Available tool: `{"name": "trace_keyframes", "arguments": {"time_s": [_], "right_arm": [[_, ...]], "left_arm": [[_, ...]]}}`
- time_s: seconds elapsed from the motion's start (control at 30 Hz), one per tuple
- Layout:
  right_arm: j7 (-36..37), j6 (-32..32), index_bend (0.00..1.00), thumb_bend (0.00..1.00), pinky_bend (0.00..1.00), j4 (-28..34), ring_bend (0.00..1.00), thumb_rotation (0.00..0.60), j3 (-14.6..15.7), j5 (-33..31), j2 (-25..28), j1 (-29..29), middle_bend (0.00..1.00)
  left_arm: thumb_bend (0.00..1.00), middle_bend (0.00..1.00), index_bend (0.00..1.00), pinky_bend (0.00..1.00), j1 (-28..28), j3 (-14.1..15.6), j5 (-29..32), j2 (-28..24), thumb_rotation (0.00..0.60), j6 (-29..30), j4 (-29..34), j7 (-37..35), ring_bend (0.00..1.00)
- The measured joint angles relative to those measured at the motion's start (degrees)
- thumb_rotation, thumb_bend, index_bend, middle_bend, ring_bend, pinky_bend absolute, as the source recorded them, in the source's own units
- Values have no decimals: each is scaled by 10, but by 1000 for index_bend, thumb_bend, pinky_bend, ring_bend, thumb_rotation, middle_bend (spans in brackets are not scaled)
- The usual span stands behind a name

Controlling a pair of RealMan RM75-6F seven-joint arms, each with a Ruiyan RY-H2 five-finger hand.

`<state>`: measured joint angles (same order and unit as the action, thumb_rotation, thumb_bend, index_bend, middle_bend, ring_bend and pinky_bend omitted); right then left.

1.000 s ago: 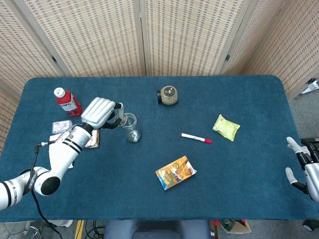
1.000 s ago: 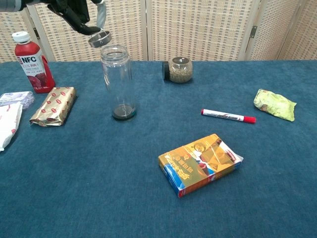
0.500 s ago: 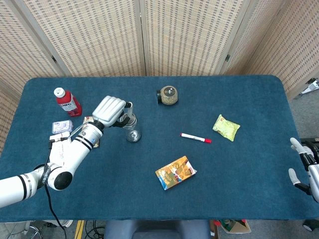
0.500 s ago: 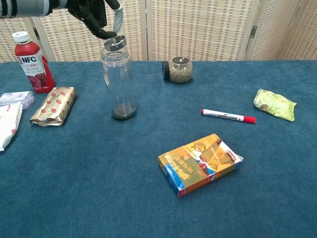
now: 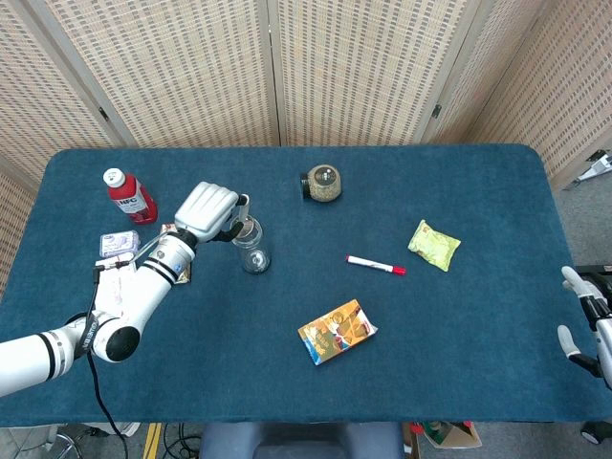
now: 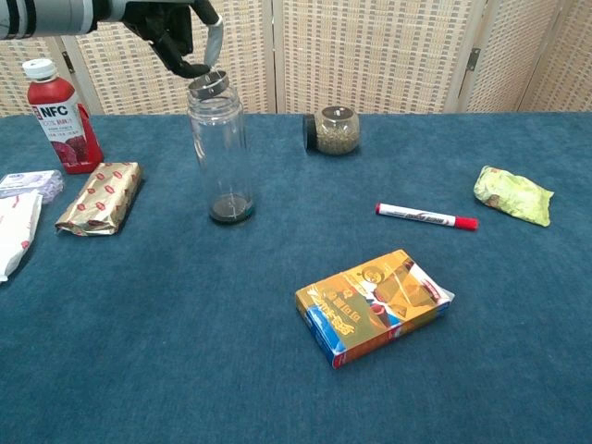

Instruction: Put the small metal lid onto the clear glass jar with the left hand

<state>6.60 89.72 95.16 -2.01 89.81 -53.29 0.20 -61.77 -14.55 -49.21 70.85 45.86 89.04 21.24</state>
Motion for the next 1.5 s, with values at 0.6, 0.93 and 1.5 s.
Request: {"name": "trace_keyframes", "arguments": {"time_s": [0.6, 0.93, 1.5], "right_arm": [[0, 3, 49, 421, 129, -1, 70, 600, 1, -2, 0, -5, 238], [1, 2, 49, 421, 129, -2, 70, 600, 0, -2, -1, -5, 238], [0, 4, 49, 421, 129, -1, 70, 600, 0, -2, 0, -7, 238]], "left_arm": [[430, 1000, 607, 1000, -10, 15, 12, 8, 600, -2, -4, 11, 981], [425, 1000, 563, 1000, -14, 20, 25, 6, 600, -2, -2, 18, 981], [425, 1000, 309, 1000, -18, 25, 35, 9, 600, 7, -1, 26, 976]]}}
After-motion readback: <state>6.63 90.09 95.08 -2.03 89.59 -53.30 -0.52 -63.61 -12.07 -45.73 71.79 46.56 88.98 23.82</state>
